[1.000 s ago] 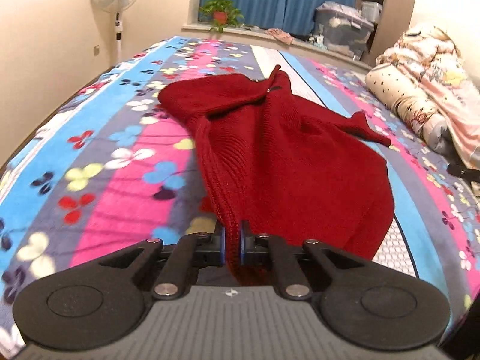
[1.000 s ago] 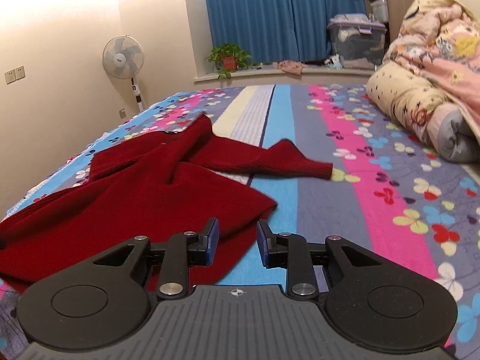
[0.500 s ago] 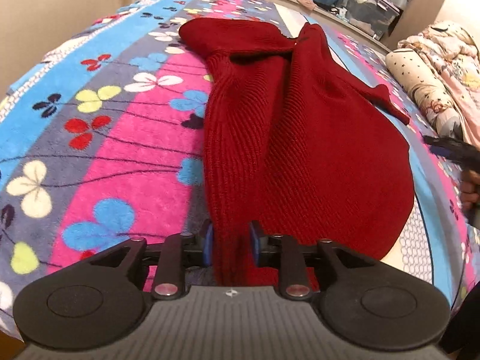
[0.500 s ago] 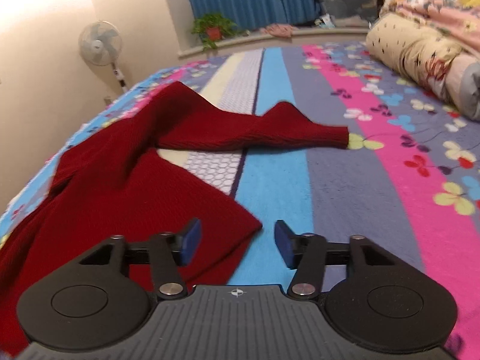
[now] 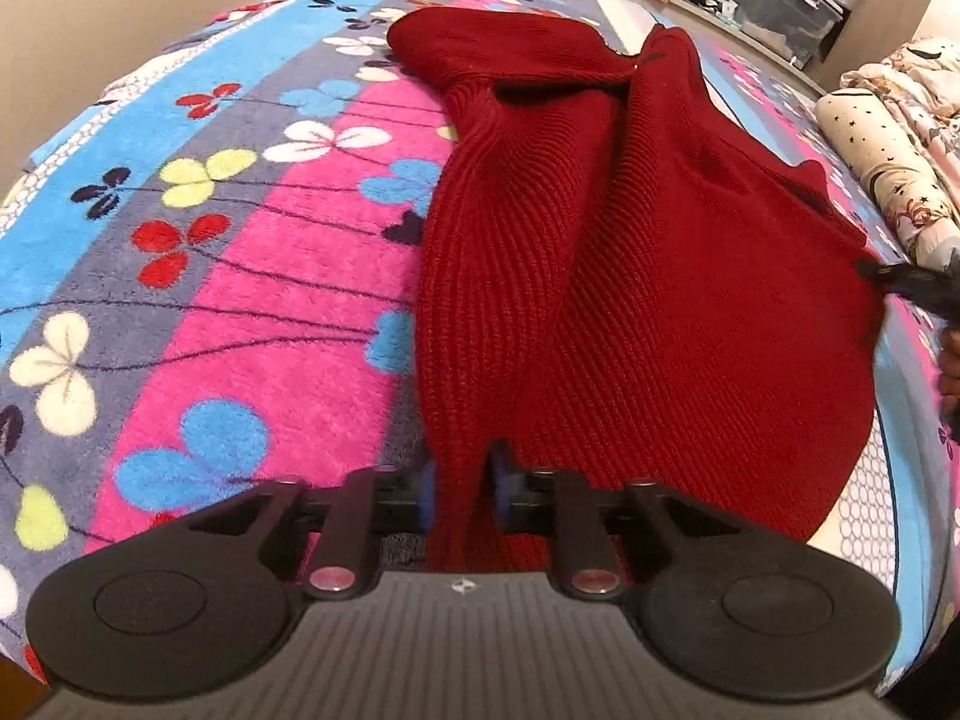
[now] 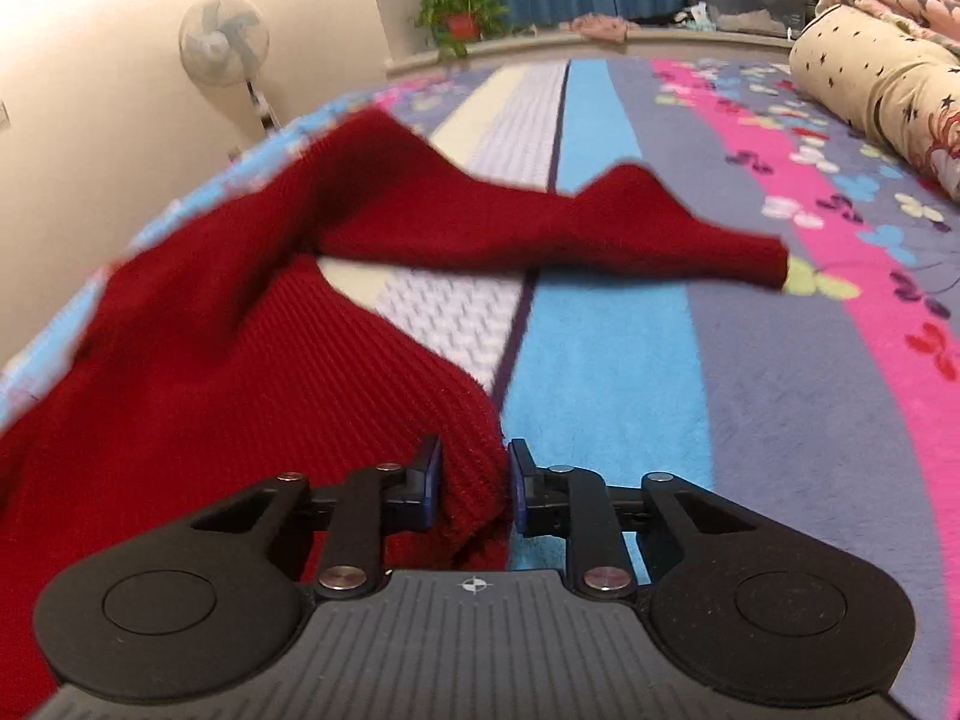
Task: Fold small clothes
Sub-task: 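Grasp the sweater hem with the left gripper while the right gripper grasps the hem beside it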
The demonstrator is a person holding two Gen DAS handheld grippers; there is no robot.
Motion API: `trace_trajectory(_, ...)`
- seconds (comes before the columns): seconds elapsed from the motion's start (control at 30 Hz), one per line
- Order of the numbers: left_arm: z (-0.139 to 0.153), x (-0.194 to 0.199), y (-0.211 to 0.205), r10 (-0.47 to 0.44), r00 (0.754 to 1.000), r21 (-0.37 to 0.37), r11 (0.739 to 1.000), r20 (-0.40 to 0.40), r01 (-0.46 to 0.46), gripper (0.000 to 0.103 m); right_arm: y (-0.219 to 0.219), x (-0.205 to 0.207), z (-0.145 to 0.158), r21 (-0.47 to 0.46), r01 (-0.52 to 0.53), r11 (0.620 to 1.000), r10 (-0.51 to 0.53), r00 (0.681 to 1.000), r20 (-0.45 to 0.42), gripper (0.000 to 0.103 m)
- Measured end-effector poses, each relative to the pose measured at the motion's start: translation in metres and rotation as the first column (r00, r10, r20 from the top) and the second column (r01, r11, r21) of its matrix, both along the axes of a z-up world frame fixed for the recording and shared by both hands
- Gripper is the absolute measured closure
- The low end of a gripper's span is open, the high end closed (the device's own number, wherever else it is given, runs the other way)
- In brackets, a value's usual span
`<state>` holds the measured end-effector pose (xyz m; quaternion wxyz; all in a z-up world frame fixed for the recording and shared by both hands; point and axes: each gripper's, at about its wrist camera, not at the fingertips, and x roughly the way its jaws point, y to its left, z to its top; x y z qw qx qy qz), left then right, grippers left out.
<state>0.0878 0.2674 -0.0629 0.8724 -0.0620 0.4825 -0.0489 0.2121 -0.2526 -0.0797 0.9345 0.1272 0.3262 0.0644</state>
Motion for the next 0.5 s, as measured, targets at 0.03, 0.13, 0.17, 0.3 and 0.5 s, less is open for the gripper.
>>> trace_trajectory(0.03,0.001,-0.001,-0.001,0.002,1.0,0.002,1.0,0.006,-0.002,0.09,-0.004,-0.008,0.009,0.01,0.006,1.0,-0.006,1.0,0.013,0.082)
trace_trajectory(0.13,0.01,-0.008,-0.003,-0.002,0.999,-0.02,1.0,0.04,0.003,0.092,-0.02,-0.045,0.044,0.023,0.013,1.0,-0.014,0.999,0.036,0.083)
trace_trajectory(0.17,0.014,-0.012,-0.004,-0.01,0.999,-0.039,0.999,0.054,0.013,0.092,-0.028,-0.061,0.054,0.026,0.02,0.999,-0.021,0.999,0.041,0.084)
trace_trajectory(0.3,0.034,-0.039,-0.013,-0.069,0.99,-0.091,0.993,0.125,0.081,0.093,-0.067,-0.137,0.08,0.001,0.117,0.993,-0.117,0.993,0.034,0.095)
trace_trajectory(0.5,0.028,-0.068,-0.013,-0.138,0.989,-0.06,0.988,0.054,0.141,0.093,-0.09,-0.203,0.057,0.014,0.164,0.986,-0.162,0.98,-0.114,0.098)
